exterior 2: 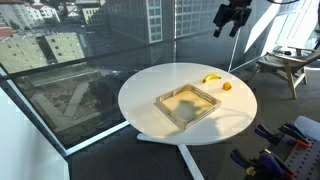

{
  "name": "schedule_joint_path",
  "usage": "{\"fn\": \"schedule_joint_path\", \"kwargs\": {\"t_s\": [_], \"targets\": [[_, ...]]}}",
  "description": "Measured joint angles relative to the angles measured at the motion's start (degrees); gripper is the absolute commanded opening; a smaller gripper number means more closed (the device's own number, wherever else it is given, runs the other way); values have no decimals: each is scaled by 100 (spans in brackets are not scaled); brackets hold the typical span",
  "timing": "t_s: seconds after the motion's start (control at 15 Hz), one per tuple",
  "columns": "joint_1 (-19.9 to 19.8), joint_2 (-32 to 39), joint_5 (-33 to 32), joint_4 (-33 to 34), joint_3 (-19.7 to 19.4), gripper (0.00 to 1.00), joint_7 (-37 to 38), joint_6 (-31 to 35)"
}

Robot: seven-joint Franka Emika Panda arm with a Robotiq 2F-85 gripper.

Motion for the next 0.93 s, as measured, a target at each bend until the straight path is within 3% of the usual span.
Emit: {"fn": "schedule_joint_path", "kwargs": {"t_s": [0.93], "targets": [[-249,1064,9,566,-480,100,-463,786]]}}
